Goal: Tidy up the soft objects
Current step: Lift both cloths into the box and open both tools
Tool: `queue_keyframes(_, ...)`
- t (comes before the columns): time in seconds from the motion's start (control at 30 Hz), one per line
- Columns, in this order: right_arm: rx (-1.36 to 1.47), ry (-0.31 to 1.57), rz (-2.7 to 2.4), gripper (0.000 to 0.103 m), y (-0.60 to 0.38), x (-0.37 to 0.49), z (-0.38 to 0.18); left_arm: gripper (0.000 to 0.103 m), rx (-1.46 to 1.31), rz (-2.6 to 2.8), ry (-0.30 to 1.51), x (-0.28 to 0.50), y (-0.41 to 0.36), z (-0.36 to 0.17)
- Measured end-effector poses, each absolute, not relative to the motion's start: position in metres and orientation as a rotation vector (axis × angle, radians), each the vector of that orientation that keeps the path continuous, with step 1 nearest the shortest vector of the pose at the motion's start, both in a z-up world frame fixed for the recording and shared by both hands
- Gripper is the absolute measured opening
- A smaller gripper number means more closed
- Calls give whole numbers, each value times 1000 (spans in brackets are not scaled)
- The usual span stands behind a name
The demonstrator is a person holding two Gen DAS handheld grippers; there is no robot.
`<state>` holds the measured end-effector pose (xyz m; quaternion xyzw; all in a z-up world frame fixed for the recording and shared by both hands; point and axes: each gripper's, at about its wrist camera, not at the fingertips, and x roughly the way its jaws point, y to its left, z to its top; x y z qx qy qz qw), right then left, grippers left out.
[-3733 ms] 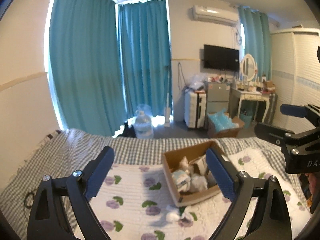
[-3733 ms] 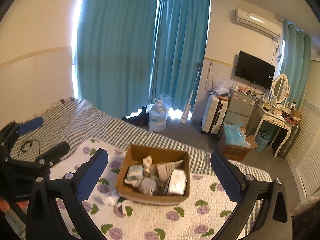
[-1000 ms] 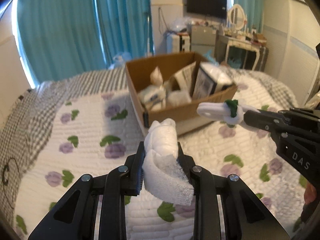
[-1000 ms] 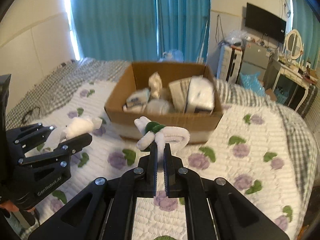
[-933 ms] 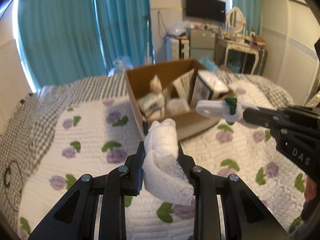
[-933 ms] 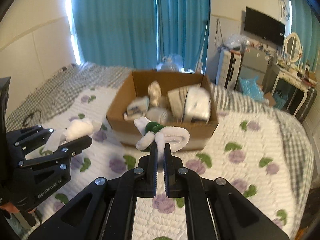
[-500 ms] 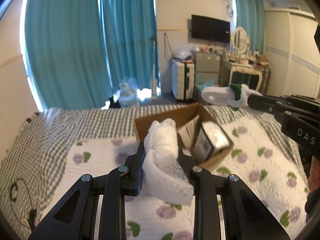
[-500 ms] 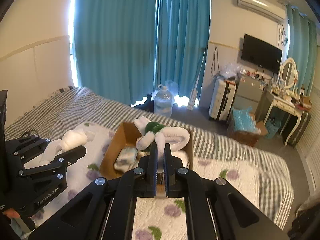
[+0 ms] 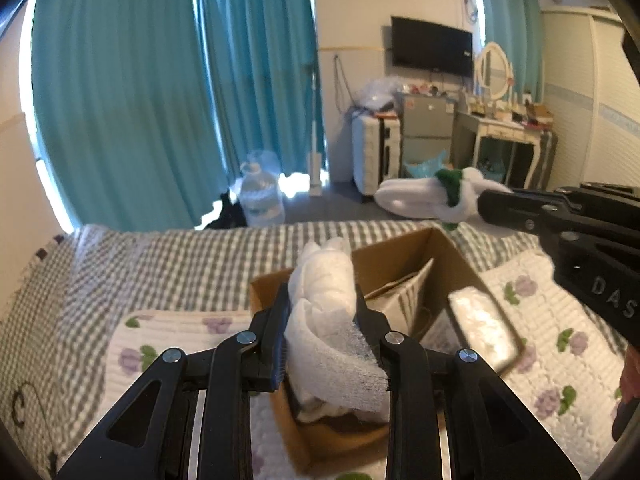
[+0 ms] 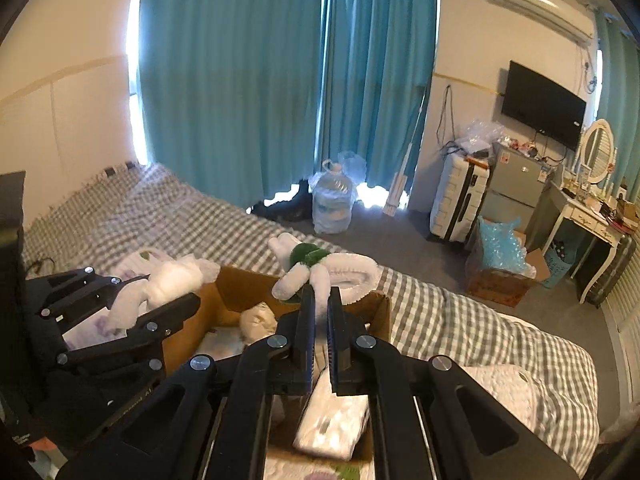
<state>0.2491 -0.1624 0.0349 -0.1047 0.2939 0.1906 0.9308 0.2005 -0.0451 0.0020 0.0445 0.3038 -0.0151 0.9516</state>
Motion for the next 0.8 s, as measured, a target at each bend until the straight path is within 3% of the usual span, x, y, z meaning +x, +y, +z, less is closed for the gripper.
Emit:
queue_keyframes(0.33, -204, 712, 447, 7, -159, 300, -40, 30, 92, -44, 713, 237, -48, -48)
queue_keyframes(0.4, -194, 727, 438, 25, -163, 305, -46, 31, 86, -46, 713, 236, -50, -52)
queue_keyframes(0.43, -188, 731, 420, 48, -165, 306, -47, 40, 86, -40, 718, 237, -51, -53)
queue_keyframes(0.47, -179, 727, 408, 65, -168, 306, -47, 47, 87, -28, 728, 237, -53, -54)
queue_keyframes(0.53, -159, 717, 407, 66, -171, 304, -43, 69, 84, -16, 721, 234, -55, -51)
queue_keyframes(0.8, -131, 642, 353, 66, -184, 274, 6, 73, 74, 17, 626, 203, -53, -4)
